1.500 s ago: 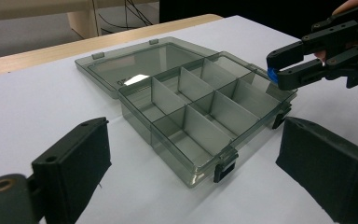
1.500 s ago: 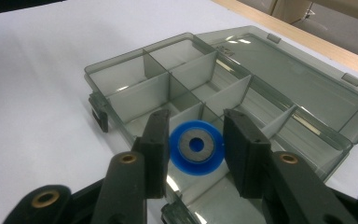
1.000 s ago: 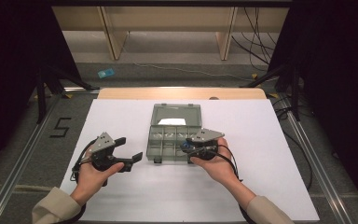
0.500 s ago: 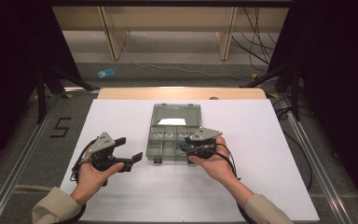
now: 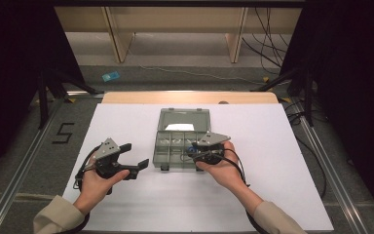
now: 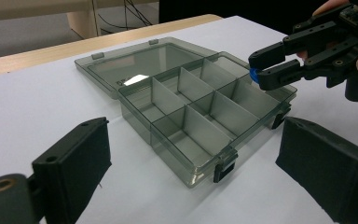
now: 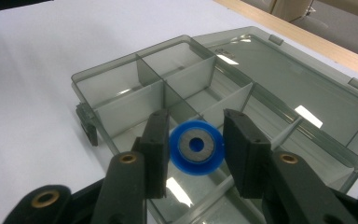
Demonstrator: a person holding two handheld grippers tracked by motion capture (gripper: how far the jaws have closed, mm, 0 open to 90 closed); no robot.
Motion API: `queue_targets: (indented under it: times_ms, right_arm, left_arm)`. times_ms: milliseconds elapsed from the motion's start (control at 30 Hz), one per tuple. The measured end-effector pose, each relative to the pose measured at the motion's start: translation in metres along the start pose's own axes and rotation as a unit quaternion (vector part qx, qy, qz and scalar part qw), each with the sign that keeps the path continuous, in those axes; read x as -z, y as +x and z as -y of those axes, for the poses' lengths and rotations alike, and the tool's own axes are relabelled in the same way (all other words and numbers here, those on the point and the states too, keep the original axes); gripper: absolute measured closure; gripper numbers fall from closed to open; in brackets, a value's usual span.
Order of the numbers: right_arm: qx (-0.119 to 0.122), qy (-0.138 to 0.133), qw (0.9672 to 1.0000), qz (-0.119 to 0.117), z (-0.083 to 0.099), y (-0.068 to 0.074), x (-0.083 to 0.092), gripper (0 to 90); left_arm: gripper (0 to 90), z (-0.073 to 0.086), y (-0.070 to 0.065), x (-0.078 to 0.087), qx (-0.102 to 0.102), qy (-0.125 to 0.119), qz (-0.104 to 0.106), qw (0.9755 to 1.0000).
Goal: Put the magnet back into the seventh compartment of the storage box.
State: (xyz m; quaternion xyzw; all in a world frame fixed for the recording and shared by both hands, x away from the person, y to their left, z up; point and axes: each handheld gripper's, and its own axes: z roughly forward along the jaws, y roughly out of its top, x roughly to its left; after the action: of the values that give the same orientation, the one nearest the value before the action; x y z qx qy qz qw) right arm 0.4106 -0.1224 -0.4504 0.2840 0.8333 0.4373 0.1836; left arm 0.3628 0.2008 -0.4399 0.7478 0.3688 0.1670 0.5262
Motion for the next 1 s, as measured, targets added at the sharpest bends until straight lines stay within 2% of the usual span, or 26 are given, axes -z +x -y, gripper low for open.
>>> queue_targets:
  times_ms: [233,267,333,567,1000]
  right_arm:
    - [-0.003,0.002,1.0,-0.003,0.0005,0.0011,-0.0026,63.1]
    - [-0.003,0.003,1.0,-0.003,0.0007,0.001,-0.0029,63.1]
    - [-0.004,0.005,1.0,-0.003,0.001,0.0012,-0.0033,63.1]
    - [-0.002,0.005,1.0,-0.003,0.0018,0.0011,-0.006,63.1]
    - [-0.002,0.014,0.9999,-0.004,0.0026,0.0005,-0.0092,63.0]
  left_arm:
    - [8.6,0.0,-0.0001,0.0,0.001,-0.002,0.001,1.0]
    - [8.6,0.0003,-0.0012,0.0,0.01,-0.002,-0.002,0.9999]
    - [8.5,0.0,-0.0004,0.0001,0.003,-0.002,0.0,1.0]
    - [8.6,-0.0001,-0.0002,-0.0001,0.0,-0.002,0.001,1.0]
    - [8.6,0.0001,-0.0007,0.0001,0.005,-0.002,-0.001,1.0]
